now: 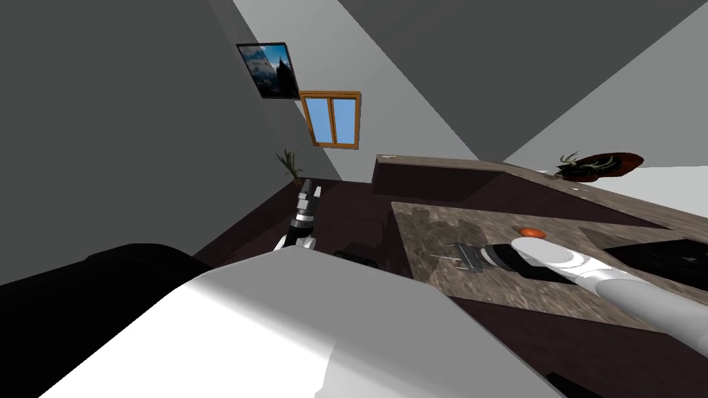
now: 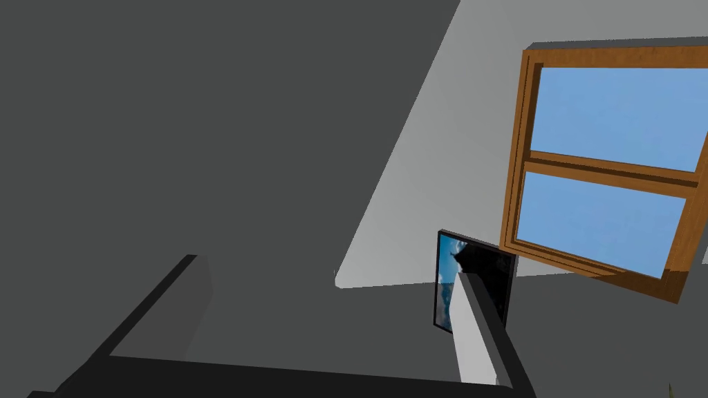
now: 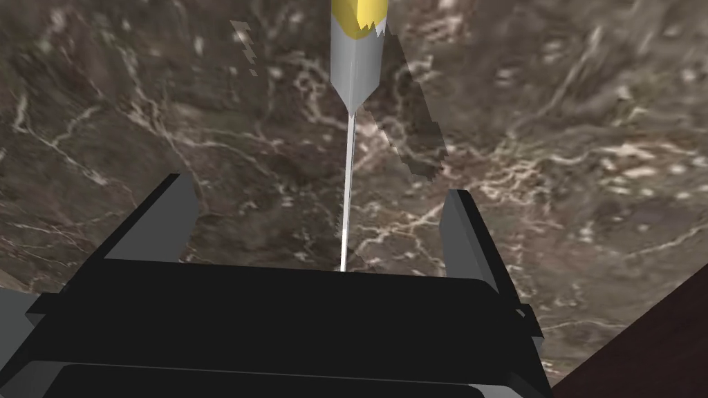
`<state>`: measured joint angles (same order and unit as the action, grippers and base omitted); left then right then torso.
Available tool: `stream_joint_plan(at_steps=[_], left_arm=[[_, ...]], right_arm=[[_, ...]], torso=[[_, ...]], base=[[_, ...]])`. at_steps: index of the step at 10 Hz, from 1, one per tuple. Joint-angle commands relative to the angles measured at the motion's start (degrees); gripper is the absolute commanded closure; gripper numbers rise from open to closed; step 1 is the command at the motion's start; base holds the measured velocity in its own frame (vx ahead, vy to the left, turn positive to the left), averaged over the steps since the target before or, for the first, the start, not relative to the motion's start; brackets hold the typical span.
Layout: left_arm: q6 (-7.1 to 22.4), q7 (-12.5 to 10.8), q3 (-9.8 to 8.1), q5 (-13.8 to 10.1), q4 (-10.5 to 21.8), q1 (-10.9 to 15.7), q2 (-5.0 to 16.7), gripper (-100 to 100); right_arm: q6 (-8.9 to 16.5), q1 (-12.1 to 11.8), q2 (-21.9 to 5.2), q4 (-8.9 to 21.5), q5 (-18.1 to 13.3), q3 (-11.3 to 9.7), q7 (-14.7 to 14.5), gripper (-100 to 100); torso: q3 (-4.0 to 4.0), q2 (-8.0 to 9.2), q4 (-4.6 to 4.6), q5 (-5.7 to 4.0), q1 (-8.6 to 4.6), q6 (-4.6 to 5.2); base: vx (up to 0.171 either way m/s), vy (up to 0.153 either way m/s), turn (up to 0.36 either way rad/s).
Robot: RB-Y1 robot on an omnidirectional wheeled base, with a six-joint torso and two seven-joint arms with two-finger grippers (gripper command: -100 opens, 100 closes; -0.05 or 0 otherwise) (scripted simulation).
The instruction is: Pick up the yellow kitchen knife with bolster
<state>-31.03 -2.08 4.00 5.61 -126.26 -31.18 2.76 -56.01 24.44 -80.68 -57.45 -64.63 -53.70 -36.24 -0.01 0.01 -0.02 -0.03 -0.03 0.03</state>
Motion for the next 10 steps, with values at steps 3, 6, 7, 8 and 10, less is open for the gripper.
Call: stream_joint_plan(at_steps=[3,6,7,8,10], left_arm=[[0.0,0.0,0.0,0.0,0.0,0.0,0.0,0],[0.0,0.0,0.0,0.0,0.0,0.0,0.0,0],[0.0,0.0,0.0,0.0,0.0,0.0,0.0,0],[0.0,0.0,0.0,0.0,0.0,0.0,0.0,0],[0.0,0.0,0.0,0.0,0.0,0.0,0.0,0]], right_arm=[[0.2,-0.1,0.1,0.0,0.0,0.0,-0.1,100],[-0.1,-0.3,0.0,0.0,-0.1,-0.2,0.0,100],[-0.1,-0.3,0.0,0.0,-0.1,-0.2,0.0,0],[-1.5,1.1,-1.6,-0.9,0.2,0.1,0.3,100],[-1.4,1.0,-0.6,0.5,0.1,0.1,-0.3,0]], torso=[[0.03,0.05,0.02,0.02,0.03,0.01],[0.16,0.15,0.17,-0.03,-0.02,-0.06],[0.16,0.15,0.16,-0.04,-0.03,-0.05],[0.15,0.15,0.16,-0.04,-0.03,-0.05],[0.16,0.18,0.14,-0.04,-0.01,-0.03]], base=[[0.001,-0.001,-0.004],[-0.001,0.0,0.004],[0.0,0.0,0.0],[-0.01,0.006,-0.07],[-0.002,0.001,-0.008]])
